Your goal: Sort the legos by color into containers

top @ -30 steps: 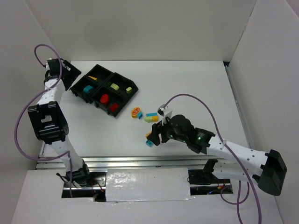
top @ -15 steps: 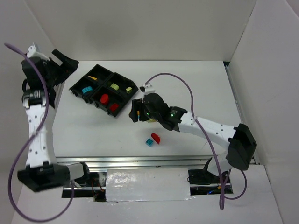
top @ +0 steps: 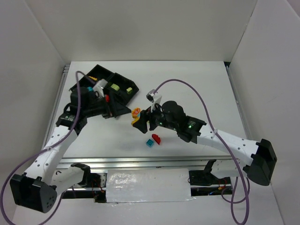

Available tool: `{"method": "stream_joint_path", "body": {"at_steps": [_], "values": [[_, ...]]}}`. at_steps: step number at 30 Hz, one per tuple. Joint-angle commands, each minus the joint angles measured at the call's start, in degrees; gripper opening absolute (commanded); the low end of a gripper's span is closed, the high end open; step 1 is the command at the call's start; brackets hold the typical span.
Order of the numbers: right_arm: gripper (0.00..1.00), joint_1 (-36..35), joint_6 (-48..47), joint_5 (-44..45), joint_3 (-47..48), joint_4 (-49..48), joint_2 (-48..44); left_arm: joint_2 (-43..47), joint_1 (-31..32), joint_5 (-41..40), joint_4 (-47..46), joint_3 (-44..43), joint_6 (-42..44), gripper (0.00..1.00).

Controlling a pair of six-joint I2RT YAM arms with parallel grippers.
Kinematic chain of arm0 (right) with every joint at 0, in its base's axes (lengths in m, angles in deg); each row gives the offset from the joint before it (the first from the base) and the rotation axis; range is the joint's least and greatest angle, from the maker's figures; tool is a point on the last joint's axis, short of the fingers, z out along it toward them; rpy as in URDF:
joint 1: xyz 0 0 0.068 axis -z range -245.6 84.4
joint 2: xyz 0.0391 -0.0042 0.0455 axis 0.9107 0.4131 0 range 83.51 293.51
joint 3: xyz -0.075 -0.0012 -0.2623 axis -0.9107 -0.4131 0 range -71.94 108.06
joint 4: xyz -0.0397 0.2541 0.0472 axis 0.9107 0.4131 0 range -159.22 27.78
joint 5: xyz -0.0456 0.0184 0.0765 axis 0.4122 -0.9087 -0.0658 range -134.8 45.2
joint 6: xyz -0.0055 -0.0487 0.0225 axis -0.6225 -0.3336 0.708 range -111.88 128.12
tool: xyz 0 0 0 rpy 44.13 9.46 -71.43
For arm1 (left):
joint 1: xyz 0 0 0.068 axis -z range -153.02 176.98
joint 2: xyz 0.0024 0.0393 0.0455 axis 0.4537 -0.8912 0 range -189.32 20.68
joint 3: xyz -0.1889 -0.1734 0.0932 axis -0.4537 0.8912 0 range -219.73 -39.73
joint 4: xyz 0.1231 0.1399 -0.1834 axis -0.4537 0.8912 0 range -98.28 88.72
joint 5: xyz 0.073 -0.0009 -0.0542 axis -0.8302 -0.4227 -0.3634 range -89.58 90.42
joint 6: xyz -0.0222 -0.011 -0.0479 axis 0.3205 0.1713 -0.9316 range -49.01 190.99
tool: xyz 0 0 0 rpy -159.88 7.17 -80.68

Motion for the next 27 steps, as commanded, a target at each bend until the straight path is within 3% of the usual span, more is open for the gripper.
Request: {"method": "stream_joint_path", "body": {"at_steps": [1, 6, 12, 18, 22, 25, 27], "values": [[0.00, -0.63, -6.21, -0.90, 2.73, 0.69, -1.38, -1.34, 10.01, -1.59, -7.10, -3.42, -3.09, 1.00], [0.00, -0.71, -6.92, 2.09, 1.06, 2.98, -5.06, -4.51, 11.79, 0.07, -14.02, -0.62, -7.21, 0.99], [0.00, -0.80, -7.18, 2.97, -2.19, 0.71, -10.17, -8.73, 16.62, -0.98, -13.77, -0.70, -6.52, 0.97], [0.00, -0.89, -6.48, 8.76, -1.93, 0.44, -10.09, -10.58, 20.05, -0.46, -17.01, -0.26, -7.31, 0.85], [0.00, -0.72, -6.48, 11.67, -1.58, 0.09, -8.59, -10.84, 21.63, 1.74, -19.57, -0.53, -7.84, 0.70], [0.00, -0.89, -6.74, 11.68, -0.79, -0.09, -6.83, -11.54, 21.81, 4.63, -23.25, -0.09, -9.50, 0.64], [0.00, -0.80, -6.74, 11.85, 0.00, -0.09, -5.69, -12.07, 22.08, 6.48, -25.19, 0.09, -10.38, 0.66]]}}
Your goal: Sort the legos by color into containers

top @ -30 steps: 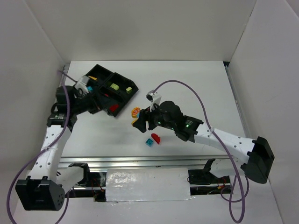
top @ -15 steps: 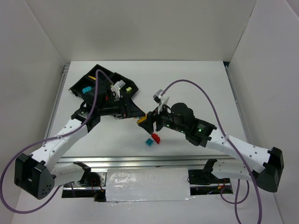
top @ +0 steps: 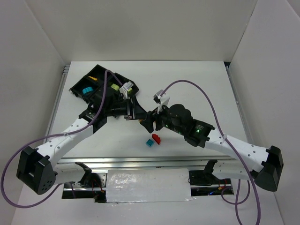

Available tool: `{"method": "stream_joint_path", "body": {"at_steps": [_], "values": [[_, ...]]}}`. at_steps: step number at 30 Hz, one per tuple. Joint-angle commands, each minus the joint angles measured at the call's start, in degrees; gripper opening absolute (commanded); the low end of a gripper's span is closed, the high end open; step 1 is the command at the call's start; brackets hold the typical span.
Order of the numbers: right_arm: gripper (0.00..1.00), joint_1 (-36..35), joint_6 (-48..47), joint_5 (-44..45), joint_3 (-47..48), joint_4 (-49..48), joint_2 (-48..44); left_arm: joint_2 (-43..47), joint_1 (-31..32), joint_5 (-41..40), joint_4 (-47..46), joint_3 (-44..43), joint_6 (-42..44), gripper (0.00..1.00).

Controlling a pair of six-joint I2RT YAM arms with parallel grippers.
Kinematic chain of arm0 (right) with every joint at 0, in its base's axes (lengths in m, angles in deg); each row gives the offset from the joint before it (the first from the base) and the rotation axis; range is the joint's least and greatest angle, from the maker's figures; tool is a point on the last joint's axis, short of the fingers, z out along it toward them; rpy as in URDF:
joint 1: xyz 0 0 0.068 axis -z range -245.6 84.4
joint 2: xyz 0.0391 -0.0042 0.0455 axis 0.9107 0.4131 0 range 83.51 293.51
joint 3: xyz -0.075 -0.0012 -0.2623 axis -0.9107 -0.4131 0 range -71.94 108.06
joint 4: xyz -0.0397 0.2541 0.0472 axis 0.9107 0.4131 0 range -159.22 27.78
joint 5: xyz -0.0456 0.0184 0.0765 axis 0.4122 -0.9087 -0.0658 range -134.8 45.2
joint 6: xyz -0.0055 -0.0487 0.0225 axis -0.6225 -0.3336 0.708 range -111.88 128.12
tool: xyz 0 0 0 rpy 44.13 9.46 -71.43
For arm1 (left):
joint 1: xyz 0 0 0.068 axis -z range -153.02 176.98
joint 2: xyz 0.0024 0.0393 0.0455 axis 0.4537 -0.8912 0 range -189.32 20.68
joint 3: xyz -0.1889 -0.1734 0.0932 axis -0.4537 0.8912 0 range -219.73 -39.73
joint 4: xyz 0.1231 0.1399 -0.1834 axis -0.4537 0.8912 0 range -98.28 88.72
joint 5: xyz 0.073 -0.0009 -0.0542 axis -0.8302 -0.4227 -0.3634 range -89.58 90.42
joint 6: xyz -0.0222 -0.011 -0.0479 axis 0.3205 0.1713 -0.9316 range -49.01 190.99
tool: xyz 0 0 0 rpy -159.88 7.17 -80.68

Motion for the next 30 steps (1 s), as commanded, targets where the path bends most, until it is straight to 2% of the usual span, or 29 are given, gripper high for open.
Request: {"method": "stream_joint_path", "body": {"at_steps": [1, 4, 6, 9, 10, 12, 14, 16, 17, 20, 22, 23, 27, 30], "values": [[0.00, -0.02, -0.60, 3.13, 2.50, -3.17, 2.22, -1.08, 1.29, 6.81, -7.08, 0.37, -2.39, 0.72], [0.00, -0.02, -0.69, 3.65, 2.76, -3.43, 3.10, -0.99, 1.47, 6.47, -6.73, 0.28, -1.86, 0.82], [0.00, -0.10, -0.60, 4.09, 2.94, -3.43, 3.11, -0.90, 1.64, 6.29, -6.55, 0.28, -1.60, 0.79], [0.00, -0.02, -0.60, 4.45, 3.03, -3.70, 2.93, -0.99, 1.64, 6.20, -6.73, 0.63, -1.07, 0.68], [0.00, -0.02, -0.51, 4.45, 3.29, -3.70, 2.93, -1.25, 1.64, 6.29, -6.55, 0.46, -0.89, 0.56], [0.00, -0.02, -0.43, 4.89, 3.55, -3.70, 2.84, -1.95, 1.73, 6.38, -6.55, 0.64, -0.37, 0.39], [0.00, -0.02, -0.34, 5.32, 3.73, -3.96, 2.49, -2.31, 1.82, 6.73, -7.08, 0.99, -0.10, 0.32], [0.02, -0.02, -0.34, 5.15, 3.73, -4.05, 2.14, -2.92, 1.82, 6.99, -7.95, 1.34, 0.25, 0.16], [0.15, -0.10, -0.34, 4.54, 3.82, -3.96, 2.14, -3.27, 1.82, 6.82, -7.87, 1.16, 0.51, 0.00], [0.59, -0.02, -0.08, 3.66, 2.86, -4.22, 1.96, -3.63, 1.82, 3.48, -5.59, 0.64, 2.09, 0.00], [0.75, -0.02, 0.10, 2.25, 2.15, -4.84, 1.70, -3.80, 1.73, 1.90, -5.85, 0.46, 1.66, 0.00], [0.99, 0.16, 0.19, 1.73, 1.45, -4.93, 1.52, -3.80, 1.64, 1.11, -5.67, 0.11, 1.66, 0.00], [1.00, 0.69, -0.07, -1.78, 1.18, -3.09, 1.70, -3.45, 0.33, -6.09, -1.29, -2.78, 2.88, 0.00], [1.00, 0.77, -0.78, -3.72, 1.27, -0.28, 2.66, -3.71, -2.91, -14.07, 4.42, -6.56, 3.76, 0.00]]}}
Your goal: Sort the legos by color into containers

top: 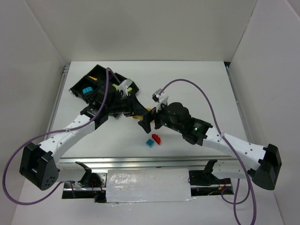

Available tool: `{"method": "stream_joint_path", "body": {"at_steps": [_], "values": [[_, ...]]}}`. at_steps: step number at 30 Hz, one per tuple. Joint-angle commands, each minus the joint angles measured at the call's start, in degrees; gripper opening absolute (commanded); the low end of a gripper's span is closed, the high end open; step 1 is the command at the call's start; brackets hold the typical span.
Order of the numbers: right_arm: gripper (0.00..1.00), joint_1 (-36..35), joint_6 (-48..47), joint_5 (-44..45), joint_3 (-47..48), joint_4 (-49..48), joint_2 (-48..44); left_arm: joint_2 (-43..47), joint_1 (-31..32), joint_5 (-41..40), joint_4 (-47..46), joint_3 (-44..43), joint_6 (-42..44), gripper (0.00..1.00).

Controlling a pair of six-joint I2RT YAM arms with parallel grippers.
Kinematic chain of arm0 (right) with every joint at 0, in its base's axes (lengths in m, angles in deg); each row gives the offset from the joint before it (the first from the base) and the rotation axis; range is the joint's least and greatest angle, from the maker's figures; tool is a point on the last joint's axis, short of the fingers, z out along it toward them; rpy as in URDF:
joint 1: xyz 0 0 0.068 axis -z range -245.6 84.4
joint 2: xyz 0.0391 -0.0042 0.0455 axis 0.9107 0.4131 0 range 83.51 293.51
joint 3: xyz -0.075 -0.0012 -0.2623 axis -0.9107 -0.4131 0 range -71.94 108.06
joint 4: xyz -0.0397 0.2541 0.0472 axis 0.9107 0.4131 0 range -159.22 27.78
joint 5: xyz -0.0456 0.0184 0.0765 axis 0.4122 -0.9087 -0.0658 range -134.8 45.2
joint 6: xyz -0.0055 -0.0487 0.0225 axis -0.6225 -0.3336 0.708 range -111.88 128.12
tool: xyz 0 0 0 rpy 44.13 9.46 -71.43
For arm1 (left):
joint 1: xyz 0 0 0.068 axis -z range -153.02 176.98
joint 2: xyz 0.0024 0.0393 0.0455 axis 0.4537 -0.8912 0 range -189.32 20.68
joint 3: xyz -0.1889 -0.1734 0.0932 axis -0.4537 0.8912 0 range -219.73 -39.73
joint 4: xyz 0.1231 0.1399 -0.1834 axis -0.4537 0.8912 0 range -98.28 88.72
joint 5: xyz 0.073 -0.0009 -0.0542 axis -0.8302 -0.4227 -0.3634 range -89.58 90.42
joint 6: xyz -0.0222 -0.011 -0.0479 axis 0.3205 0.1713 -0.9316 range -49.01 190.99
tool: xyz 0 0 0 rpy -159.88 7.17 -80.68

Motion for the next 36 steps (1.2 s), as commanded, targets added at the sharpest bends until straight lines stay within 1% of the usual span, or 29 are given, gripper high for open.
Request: {"method": "stream_joint_path", "body": {"at_steps": [1, 2, 3, 4, 6, 7, 9, 10, 11, 13, 14, 15, 16, 17, 18, 20, 21, 22, 23, 24, 25, 27, 28, 29, 31, 32, 34, 35, 36], "values": [[1.00, 0.36, 0.31, -3.18, 0.09, 0.64, 0.59, -0.24, -3.45, -9.11, 4.21, -6.59, 2.59, 0.00], [1.00, 0.45, 0.75, -2.74, -0.26, 0.91, 0.68, -0.33, -4.07, -10.43, 4.83, -7.38, 2.50, 0.00], [1.00, 0.27, 1.45, 0.22, -0.70, 1.00, 0.51, -0.50, -5.38, -12.10, 5.88, -8.35, 2.50, 0.00], [1.00, 0.36, 2.94, 2.16, -1.31, 0.92, 0.16, -0.94, -6.09, -16.29, 8.68, -10.45, 2.58, 0.00], [1.00, 0.97, 4.88, 5.94, -2.72, 1.70, -0.99, -2.08, -8.10, -20.44, 10.63, -12.48, 2.93, 0.00], [1.00, 1.32, 7.06, 9.88, -3.07, 3.01, -1.77, -2.70, -8.90, -26.29, 13.95, -15.27, 3.20, 0.00], [1.00, 1.50, 9.97, 14.03, -3.16, 4.77, -2.48, -5.58, -12.15, -30.72, 16.08, -19.58, 3.64, 0.00], [1.00, 1.50, 10.86, 16.83, -2.73, 6.96, -2.75, -6.91, -13.20, -36.40, 17.48, -21.18, 3.99, 0.00], [1.00, 1.59, 11.21, 17.12, -2.64, 7.68, -2.92, -8.40, -15.39, -39.76, 18.11, -22.67, 3.90, 0.00], [1.00, 1.42, 10.86, 14.86, -2.81, 8.47, -3.53, -14.89, -17.77, -45.65, 18.20, -28.90, 4.17, 0.00], [1.00, 1.33, 10.78, 13.88, -2.90, 8.65, -3.89, -17.62, -20.31, -46.38, 18.37, -31.27, 4.08, 0.00], [1.00, 1.41, 11.21, 13.35, -3.42, 8.91, -4.41, -23.39, -21.46, -46.22, 18.03, -36.87, 4.17, 0.00], [1.00, 1.50, 11.48, 13.00, -3.86, 9.35, -5.81, -26.66, -22.78, -45.78, 18.02, -40.23, 4.17, 0.00], [1.00, 1.42, 11.74, 12.38, -4.39, 9.53, -6.61, -32.79, -24.79, -44.47, 18.63, -43.40, 4.52, 0.00], [1.00, 1.50, 12.18, 11.86, -5.35, 9.70, -8.53, -35.63, -25.60, -43.59, 19.07, -50.74, 5.30, 0.00], [1.00, 1.33, 12.36, 10.71, -6.41, 10.06, -10.30, -41.78, -27.00, -44.79, 22.05, -59.29, 6.80, 0.00], [1.00, 1.24, 12.53, 10.27, -7.37, 10.06, -11.87, -47.73, -27.45, -44.98, 25.55, -67.95, 7.41, 0.00], [1.00, 1.33, 12.53, 10.09, -7.73, 10.41, -12.50, -50.49, -27.80, -44.98, 26.89, -71.78, 8.29, 0.00], [1.00, 1.33, 12.62, 10.27, -8.08, 10.58, -13.03, -55.21, -28.58, -45.33, 28.03, -74.95, 8.38, 0.02], [1.00, 1.33, 12.80, 10.44, -8.78, 11.11, -13.99, -56.91, -28.94, -45.42, 29.26, -79.16, 8.12, 0.06], [1.00, 1.50, 12.89, 10.44, -9.05, 11.46, -14.35, -58.06, -29.29, -45.16, 29.10, -79.89, 7.77, 0.08], [1.00, 1.33, 12.62, 11.15, -9.40, 12.43, -15.23, -59.30, -29.91, -42.27, 25.24, -77.80, 6.90, 0.12], [1.00, 1.41, 12.45, 11.06, -9.49, 12.69, -15.49, -59.57, -31.56, -41.48, 24.01, -76.84, 6.63, 0.14], [1.00, 1.33, 12.10, 11.49, -9.32, 12.96, -15.67, -59.92, -31.67, -40.69, 23.04, -76.30, 6.63, 0.18], [1.00, 1.33, 12.10, 11.76, -9.14, 13.66, -15.93, -60.62, -31.76, -39.71, 22.07, -76.65, 6.45, 0.23], [1.00, 1.33, 12.01, 11.68, -9.05, 13.66, -15.93, -61.32, -31.76, -39.36, 21.89, -77.09, 6.37, 0.27], [1.00, 1.41, 12.01, 11.15, -8.96, 13.05, -15.67, -61.68, -31.76, -39.45, 21.98, -77.09, 5.75, 0.30], [1.00, 1.41, 12.09, 10.97, -8.88, 12.87, -15.15, -61.85, -31.84, -39.62, 22.24, -76.48, 5.40, 0.38], [1.00, 1.50, 12.01, 10.88, -8.70, 12.70, -14.88, -61.77, -31.93, -39.62, 22.16, -76.04, 4.96, 0.44]]}}
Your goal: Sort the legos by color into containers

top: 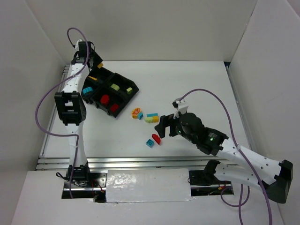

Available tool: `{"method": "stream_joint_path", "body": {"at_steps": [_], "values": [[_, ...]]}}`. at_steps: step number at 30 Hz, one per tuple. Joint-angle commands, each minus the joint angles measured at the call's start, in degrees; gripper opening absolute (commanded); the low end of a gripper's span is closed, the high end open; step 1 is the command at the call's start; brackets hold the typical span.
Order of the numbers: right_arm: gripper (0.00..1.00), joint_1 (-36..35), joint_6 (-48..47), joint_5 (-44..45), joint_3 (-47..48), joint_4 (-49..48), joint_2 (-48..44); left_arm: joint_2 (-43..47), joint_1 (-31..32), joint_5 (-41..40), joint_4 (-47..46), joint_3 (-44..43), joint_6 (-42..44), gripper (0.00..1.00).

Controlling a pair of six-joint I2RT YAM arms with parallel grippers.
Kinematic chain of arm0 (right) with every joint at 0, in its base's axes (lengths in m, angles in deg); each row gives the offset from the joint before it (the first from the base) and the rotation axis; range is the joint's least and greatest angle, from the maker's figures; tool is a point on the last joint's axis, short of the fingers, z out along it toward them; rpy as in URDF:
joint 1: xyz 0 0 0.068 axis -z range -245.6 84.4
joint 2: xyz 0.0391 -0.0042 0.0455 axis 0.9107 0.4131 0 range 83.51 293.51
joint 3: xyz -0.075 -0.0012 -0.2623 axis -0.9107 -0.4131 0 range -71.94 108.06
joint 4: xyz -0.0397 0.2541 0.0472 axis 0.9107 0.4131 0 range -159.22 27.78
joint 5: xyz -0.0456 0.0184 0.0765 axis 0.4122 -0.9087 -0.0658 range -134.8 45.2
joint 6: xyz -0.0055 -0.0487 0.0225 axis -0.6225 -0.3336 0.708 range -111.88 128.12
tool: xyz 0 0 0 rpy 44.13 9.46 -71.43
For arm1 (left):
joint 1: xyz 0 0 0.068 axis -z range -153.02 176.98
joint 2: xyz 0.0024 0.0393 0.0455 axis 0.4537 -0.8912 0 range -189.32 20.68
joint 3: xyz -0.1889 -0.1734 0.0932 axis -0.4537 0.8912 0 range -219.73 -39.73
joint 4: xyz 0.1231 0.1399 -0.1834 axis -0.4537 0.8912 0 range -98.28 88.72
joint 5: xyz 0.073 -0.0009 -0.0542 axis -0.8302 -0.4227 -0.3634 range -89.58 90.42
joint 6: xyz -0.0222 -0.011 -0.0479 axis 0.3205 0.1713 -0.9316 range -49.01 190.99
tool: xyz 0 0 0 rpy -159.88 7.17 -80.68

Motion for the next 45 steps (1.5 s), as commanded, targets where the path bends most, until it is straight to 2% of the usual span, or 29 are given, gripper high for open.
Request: {"method": "stream_joint_path", "body": {"at_steps": [1, 2, 3, 5, 10, 11, 15, 17, 18, 19, 21, 24, 26, 29, 31, 37, 40, 45], "values": [[1.00, 0.02, -0.21, 0.06, 0.48, -0.73, 0.07, -0.55, -0.28, 1.31, -2.91, -0.11, -0.68, 0.51], [1.00, -0.07, -0.30, 0.06, 0.57, -0.73, 0.42, -0.20, -0.37, 1.14, -2.92, 0.94, -0.86, 0.71], [1.00, 0.01, -0.39, -0.02, 0.92, -0.81, 1.30, 0.07, -0.37, 0.97, -3.26, 1.65, -0.25, 0.76], [1.00, 0.02, -0.47, -0.02, 1.27, -0.73, 2.09, 1.03, -0.55, 0.09, -3.97, 3.32, 0.20, 0.84], [1.00, 0.02, -0.56, -0.11, 1.10, -1.34, 2.97, 2.87, -1.42, 1.49, -2.83, 3.24, 0.11, 0.91], [1.00, 0.02, -0.48, -0.11, 1.10, -1.60, 3.67, 3.75, -1.43, 1.93, -2.05, 3.33, 0.02, 1.00], [1.00, 0.89, 0.93, 0.68, 2.67, -0.47, 10.34, 12.88, -1.08, 6.40, -2.20, 8.75, -0.86, 1.00], [1.00, 1.42, 3.21, 4.00, 6.18, 2.77, 17.28, 22.36, 0.59, 9.39, -4.05, 17.19, -0.60, 0.99], [1.00, 1.51, 4.17, 5.15, 7.41, 3.75, 19.56, 25.53, 1.38, 8.97, -4.41, 19.65, 0.02, 0.99], [1.00, 1.77, 6.18, 6.38, 8.38, 4.63, 21.59, 32.09, 4.78, 7.92, -4.06, 24.46, 0.80, 0.99], [1.00, 3.18, 7.87, 7.27, 11.28, 6.39, 27.39, 38.62, 10.14, 2.48, -2.49, 29.67, 2.74, 1.00], [1.00, 4.06, 8.93, 7.44, 14.62, 6.39, 35.20, 54.33, 15.77, 0.52, -3.52, 46.67, 2.75, 1.00], [0.99, 4.67, 8.58, 8.76, 17.08, 7.53, 39.69, 62.07, 17.72, 3.49, -5.46, 56.61, 1.79, 1.00], [0.98, 5.03, 8.14, 8.94, 18.58, 8.94, 41.91, 67.82, 19.40, 5.44, -5.12, 63.51, 1.86, 1.00], [0.94, 5.11, 7.35, 6.31, 17.45, 7.98, 41.21, 71.25, 20.10, 6.24, -0.84, 66.34, 3.00, 0.99], [0.71, 5.03, 5.94, -5.11, 7.44, -0.28, 32.95, 80.30, 20.28, 8.61, 5.78, 72.13, 7.75, 1.00], [0.68, 5.03, 5.15, -9.59, 4.35, -3.53, 31.36, 82.59, 20.28, 8.35, 8.15, 73.64, 9.86, 1.00], [0.61, 5.03, 4.45, -9.34, 6.28, -3.10, 35.58, 84.53, 20.28, 9.14, 8.77, 76.36, 12.50, 0.99]]}}
